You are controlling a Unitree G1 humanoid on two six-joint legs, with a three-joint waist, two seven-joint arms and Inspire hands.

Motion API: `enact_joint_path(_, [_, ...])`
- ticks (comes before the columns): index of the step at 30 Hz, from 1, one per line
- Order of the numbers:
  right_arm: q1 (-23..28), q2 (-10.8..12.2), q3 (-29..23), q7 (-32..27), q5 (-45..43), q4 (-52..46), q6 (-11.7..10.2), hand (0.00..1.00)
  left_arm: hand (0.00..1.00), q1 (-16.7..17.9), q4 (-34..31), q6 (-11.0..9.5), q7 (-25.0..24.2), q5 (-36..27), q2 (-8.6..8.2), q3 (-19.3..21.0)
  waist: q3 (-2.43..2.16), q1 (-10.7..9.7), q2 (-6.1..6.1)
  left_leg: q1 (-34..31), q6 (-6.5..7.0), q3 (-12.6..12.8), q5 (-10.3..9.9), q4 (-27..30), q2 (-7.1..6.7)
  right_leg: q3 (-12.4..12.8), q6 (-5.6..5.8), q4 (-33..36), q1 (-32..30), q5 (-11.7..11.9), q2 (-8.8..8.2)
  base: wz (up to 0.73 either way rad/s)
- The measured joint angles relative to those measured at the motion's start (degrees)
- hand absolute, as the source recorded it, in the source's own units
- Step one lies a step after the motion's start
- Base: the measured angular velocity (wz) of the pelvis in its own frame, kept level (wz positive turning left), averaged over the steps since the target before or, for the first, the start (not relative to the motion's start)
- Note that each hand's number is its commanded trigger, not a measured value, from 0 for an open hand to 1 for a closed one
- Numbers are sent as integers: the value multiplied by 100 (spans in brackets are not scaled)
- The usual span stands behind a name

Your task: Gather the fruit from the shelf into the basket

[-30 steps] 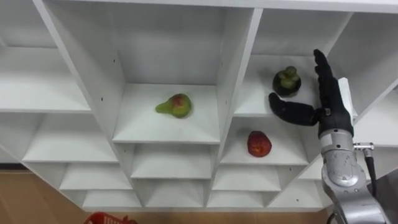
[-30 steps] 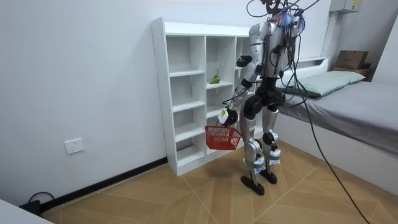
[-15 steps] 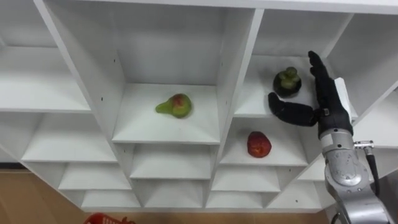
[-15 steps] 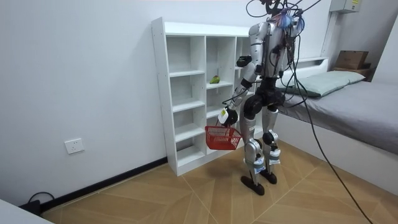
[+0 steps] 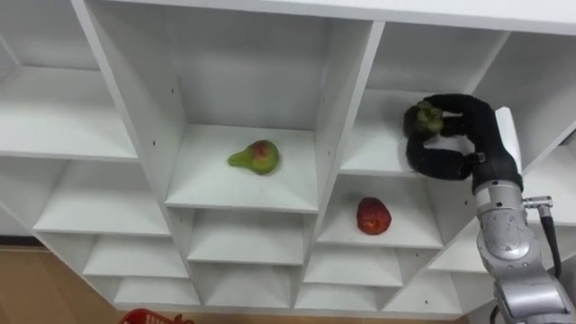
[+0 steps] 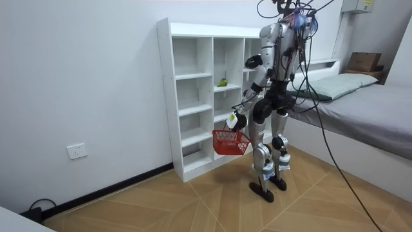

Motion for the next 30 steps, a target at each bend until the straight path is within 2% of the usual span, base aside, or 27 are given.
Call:
enact_joint_path(6, [-30, 9, 48, 5, -23, 86, 37, 100, 100, -14, 0, -1, 0, 0, 3, 0, -9, 23, -8, 11, 0, -23, 0, 19, 0, 4, 0, -8, 16, 0, 0, 2])
enact_joint_path(14, [-3, 42, 101, 5, 13, 117, -50, 100, 100, -36, 1, -7, -6, -1, 1, 0, 5, 20, 35, 74, 0, -37, 1, -2, -2, 17, 1, -12, 72, 0, 1, 0])
enact_joint_path(24, [10, 42, 142, 80, 21, 41, 8, 100, 100, -41, -1, -4, -9, -27, -29, -13, 4, 26, 59, 77, 0, -7, -1, -16, -1, 32, 1, -2, 64, -1, 1, -2])
enact_joint_path(27, [176, 77, 112, 141, 35, -381, 182, 100, 100, -43, 4, -5, -12, -11, -47, -30, -29, 13, 106, 7, 1, 9, 1, 28, -4, 31, -1, -3, -9, 2, -5, -3])
enact_joint_path(28, [322, 101, 96, 165, 93, -602, 201, 100, 100, -34, 20, -8, -11, -7, -58, -30, -47, 10, 136, 10, 1, 14, 1, 27, -4, 34, -1, -4, -8, 2, -5, 0])
enact_joint_path(30, [538, 138, 110, 219, 278, -944, 232, 100, 100, -26, 17, -13, -9, -7, -58, -31, -56, 10, 166, 13, 1, 21, 2, 25, -2, 37, 0, -9, -8, 2, -4, -2])
